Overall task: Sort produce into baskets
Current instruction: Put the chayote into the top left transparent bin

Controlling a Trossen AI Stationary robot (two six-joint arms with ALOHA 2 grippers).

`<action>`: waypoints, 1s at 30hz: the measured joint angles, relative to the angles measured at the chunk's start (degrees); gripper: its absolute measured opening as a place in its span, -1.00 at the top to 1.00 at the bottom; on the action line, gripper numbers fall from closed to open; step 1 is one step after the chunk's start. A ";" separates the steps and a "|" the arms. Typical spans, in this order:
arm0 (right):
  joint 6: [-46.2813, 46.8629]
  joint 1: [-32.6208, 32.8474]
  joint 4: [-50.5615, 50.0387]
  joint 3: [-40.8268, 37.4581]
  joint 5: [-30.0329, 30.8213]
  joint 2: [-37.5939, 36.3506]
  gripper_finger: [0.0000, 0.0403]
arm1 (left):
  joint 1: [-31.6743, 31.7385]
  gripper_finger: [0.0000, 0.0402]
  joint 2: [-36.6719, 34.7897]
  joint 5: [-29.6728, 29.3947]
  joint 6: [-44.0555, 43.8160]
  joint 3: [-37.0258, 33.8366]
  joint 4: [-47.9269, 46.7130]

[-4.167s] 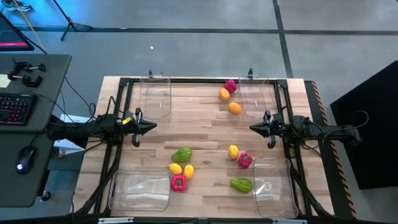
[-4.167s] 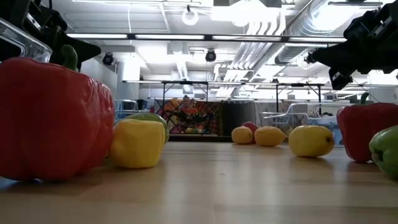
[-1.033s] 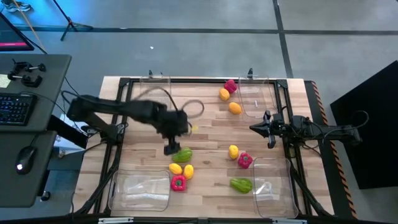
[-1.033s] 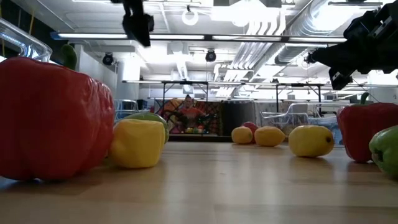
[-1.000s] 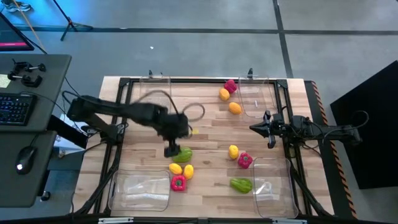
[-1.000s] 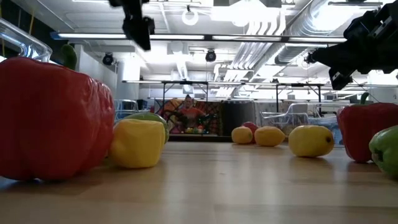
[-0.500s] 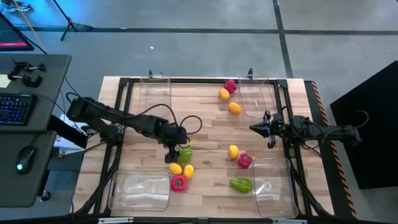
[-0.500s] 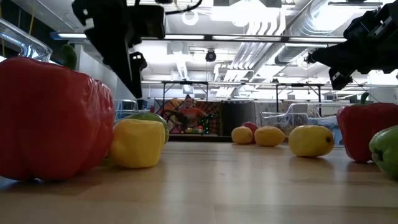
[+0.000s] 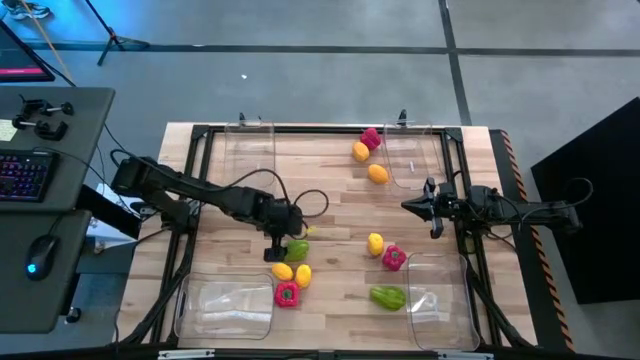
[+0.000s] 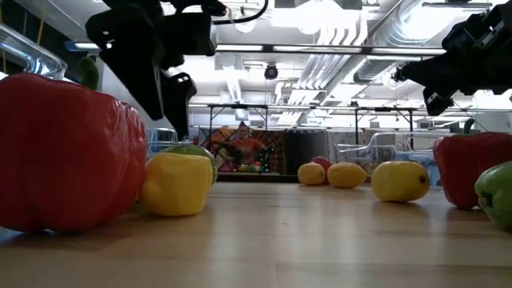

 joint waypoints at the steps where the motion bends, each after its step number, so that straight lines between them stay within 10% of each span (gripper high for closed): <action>1: 0.01 0.00 -0.01 -0.01 0.00 0.00 0.98 | -0.33 -0.96 0.13 -0.20 -0.06 -0.04 0.02; 30: 0.00 -0.01 -0.04 -0.01 0.00 0.37 0.98 | -1.21 -0.95 13.18 -3.06 -6.36 0.02 4.41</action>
